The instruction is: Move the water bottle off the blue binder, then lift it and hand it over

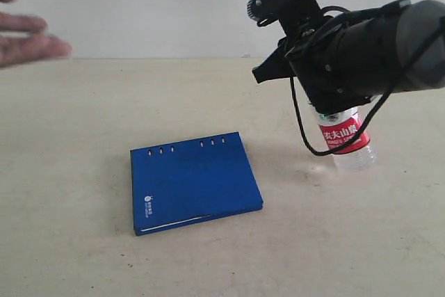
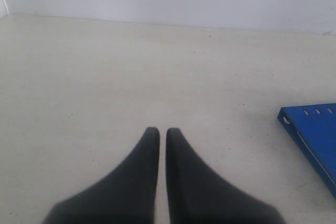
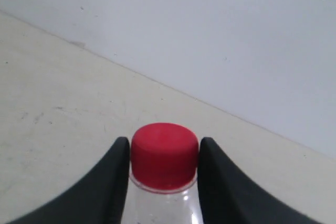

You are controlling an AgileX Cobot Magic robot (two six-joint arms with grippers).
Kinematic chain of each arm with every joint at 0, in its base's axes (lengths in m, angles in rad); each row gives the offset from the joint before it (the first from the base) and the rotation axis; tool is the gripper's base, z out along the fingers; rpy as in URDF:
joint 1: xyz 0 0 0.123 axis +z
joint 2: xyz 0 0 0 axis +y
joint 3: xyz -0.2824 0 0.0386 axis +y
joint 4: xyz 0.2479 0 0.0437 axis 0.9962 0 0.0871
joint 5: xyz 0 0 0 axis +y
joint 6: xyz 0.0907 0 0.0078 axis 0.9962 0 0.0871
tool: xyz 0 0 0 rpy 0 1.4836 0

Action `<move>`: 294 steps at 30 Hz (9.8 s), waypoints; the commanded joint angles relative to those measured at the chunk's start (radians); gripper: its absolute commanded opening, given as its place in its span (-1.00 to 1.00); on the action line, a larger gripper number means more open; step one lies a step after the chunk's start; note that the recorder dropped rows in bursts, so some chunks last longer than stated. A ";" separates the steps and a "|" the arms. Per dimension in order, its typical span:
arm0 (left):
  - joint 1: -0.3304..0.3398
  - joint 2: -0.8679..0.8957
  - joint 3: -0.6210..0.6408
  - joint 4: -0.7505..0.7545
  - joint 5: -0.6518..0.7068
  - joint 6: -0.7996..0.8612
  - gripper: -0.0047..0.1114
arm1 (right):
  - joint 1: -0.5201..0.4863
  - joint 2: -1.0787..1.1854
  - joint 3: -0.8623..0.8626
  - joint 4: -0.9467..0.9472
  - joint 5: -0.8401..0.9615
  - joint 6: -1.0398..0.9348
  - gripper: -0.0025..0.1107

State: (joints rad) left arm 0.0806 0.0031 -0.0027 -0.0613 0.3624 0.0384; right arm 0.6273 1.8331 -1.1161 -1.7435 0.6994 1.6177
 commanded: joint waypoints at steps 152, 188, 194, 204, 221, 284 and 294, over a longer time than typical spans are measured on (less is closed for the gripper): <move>-0.176 1.849 -0.713 -1.683 0.813 1.742 0.06 | -0.128 -0.614 0.764 3.151 -0.151 -2.726 -0.03; -0.253 2.113 -1.069 -1.193 0.859 1.442 0.01 | -0.128 -0.614 0.764 3.105 -0.079 -2.742 -0.03; -0.253 2.110 -1.069 -1.209 0.859 1.422 -0.10 | -0.128 -0.614 0.766 3.105 -0.265 -2.578 -0.03; -0.253 2.108 -1.069 -1.210 0.637 1.390 -0.09 | -0.130 -0.450 0.748 3.195 -0.275 -2.483 -0.03; -0.253 2.114 -1.069 -1.235 0.859 1.376 -0.09 | -0.130 -0.113 0.617 3.488 -0.176 -2.804 -0.03; -0.244 2.135 -1.069 -1.096 0.439 1.164 -0.09 | -0.130 -0.114 0.454 3.488 -0.184 -2.936 -0.03; -0.266 2.135 -1.069 -1.047 0.771 1.042 -0.09 | -0.130 -0.139 0.454 3.488 -0.198 -2.954 -0.03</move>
State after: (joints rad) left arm -0.1690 2.1205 -1.0823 -1.0858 0.9882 1.0609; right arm 0.5003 1.7067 -0.6582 1.7428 0.5006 -1.3256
